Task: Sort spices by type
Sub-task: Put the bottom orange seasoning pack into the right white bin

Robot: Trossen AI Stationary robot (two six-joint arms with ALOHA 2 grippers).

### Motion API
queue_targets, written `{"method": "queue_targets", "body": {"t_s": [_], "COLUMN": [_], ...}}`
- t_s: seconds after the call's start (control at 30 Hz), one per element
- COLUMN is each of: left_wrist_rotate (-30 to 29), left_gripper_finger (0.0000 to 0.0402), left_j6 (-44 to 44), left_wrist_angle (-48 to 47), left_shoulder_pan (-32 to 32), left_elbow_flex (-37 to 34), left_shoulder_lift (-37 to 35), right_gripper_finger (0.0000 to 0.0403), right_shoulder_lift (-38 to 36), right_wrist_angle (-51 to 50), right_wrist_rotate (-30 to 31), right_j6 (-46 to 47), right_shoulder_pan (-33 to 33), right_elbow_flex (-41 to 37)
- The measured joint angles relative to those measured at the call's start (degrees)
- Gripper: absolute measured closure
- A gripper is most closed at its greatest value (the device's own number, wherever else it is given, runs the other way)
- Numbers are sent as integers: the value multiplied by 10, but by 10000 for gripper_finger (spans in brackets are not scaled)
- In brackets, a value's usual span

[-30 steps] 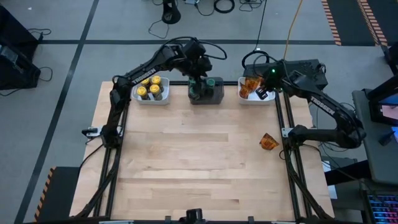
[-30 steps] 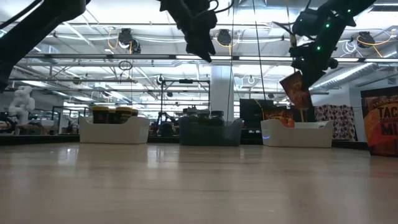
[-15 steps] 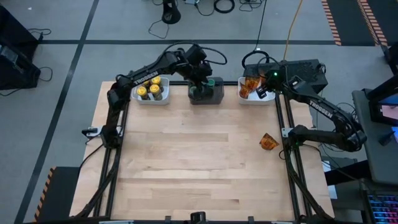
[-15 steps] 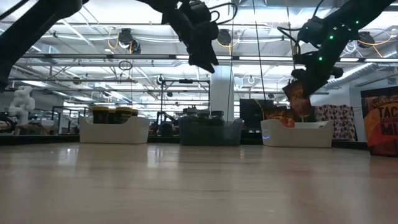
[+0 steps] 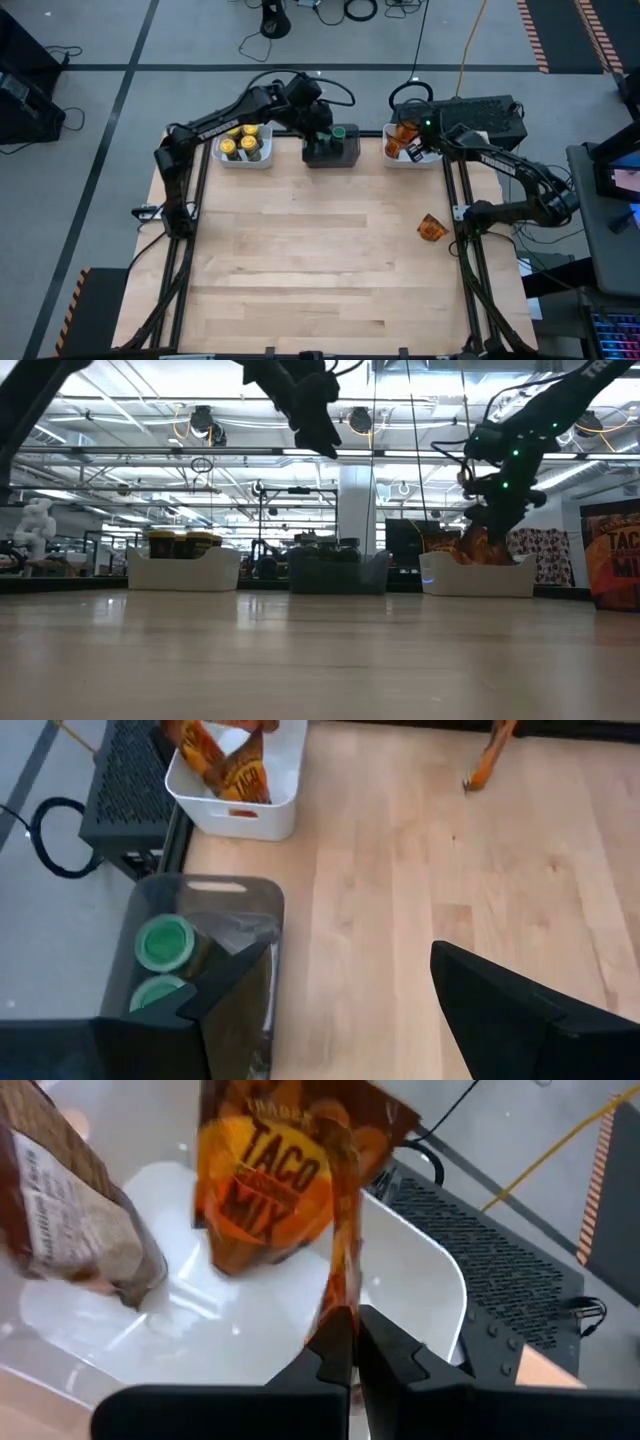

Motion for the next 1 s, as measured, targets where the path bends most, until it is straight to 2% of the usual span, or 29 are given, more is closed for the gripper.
{"method": "queue_targets", "body": {"t_s": [0.23,0.37,0.47,0.63,1.0], "left_wrist_rotate": [0,-1,-6,-9,-19], "left_gripper_finger": [125,125,125,125,125], "left_j6": [-13,-14,-15,-15,-15], "left_wrist_angle": [55,85,88,90,111], "left_shoulder_pan": [0,-1,-1,-2,-2], "left_elbow_flex": [-75,-107,-116,-116,-116], "left_shoulder_lift": [-52,-66,-70,-71,-71], "right_gripper_finger": [402,403,403,403,403], "right_shoulder_lift": [11,35,56,60,49], "right_wrist_angle": [19,30,65,116,105], "right_wrist_rotate": [15,-10,-16,-83,-68], "right_j6": [11,15,0,-11,-54], "right_shoulder_pan": [1,-7,-16,-35,-36], "right_elbow_flex": [0,-4,-21,-47,-47]}}
